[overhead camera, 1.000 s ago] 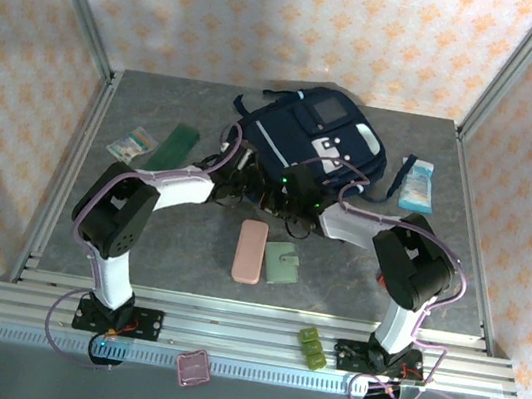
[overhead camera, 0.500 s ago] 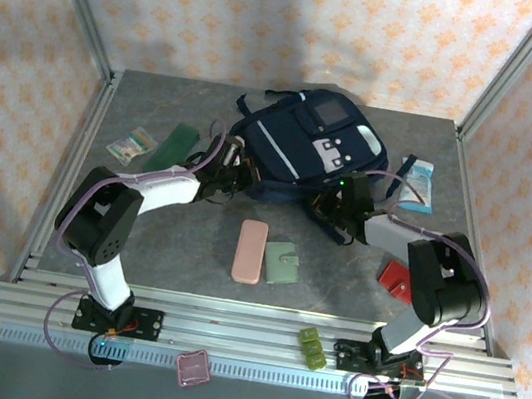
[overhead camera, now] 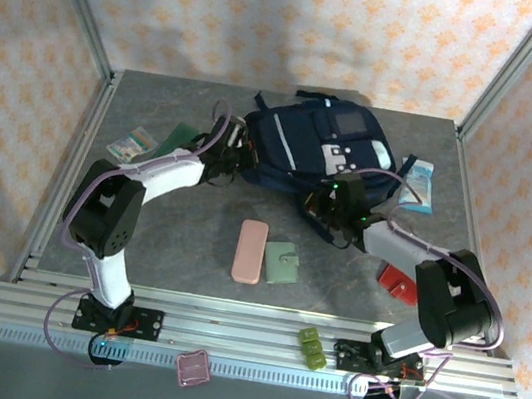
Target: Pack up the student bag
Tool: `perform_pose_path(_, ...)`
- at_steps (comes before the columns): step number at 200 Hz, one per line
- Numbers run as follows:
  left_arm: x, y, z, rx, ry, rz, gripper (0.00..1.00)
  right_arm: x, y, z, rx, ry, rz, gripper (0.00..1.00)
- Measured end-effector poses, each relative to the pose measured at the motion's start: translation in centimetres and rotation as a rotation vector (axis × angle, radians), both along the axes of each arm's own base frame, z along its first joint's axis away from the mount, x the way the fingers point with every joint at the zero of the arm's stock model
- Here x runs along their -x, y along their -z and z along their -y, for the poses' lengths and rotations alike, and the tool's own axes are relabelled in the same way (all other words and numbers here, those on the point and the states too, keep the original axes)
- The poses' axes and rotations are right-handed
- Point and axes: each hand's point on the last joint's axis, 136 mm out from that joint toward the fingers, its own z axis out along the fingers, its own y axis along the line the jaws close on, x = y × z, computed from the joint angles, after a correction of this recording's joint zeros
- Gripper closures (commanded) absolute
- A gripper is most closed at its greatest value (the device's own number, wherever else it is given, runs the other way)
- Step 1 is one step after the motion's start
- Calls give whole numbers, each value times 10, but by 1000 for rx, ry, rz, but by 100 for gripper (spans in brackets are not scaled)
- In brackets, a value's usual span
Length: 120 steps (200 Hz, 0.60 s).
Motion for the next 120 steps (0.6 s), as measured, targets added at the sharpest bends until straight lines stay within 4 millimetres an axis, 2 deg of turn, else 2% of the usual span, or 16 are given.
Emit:
perform_pose_path(19, -16, -6, -12, -52, -24, 13, 100, 11, -3, -24, -13, -63, 13, 100)
perform_pose_path(23, -18, -6, -14, -64, -27, 14, 100, 13, -4, -28, -16, -75, 16, 97)
perform_pose_path(36, -21, -7, -22, -94, -47, 15, 74, 20, -3, -43, -26, -121, 13, 78)
perform_pose_path(45, -23, -7, -30, -123, -71, 19, 61, 25, -1, -50, -30, -143, 2, 67)
perform_pose_path(53, -26, -8, -41, -149, -98, 28, 55, 29, 1, -53, -31, -158, -11, 59)
perform_pose_path(66, -30, -7, -58, -170, -145, 31, 52, 33, 2, -53, -25, -174, -18, 51)
perform_pose_path(82, -25, -7, -74, -180, -179, 32, 50, 35, -4, -50, -22, -182, -14, 47)
perform_pose_path(92, -15, -7, -78, -182, -183, 27, 48, 37, -16, -48, -35, -185, 6, 47)
perform_pose_path(105, -3, -9, -74, -169, -174, 28, 48, 35, -37, -42, -59, -174, 45, 48)
perform_pose_path(120, 10, -15, -55, -143, -129, 40, 48, 29, -60, -30, -93, -137, 94, 51)
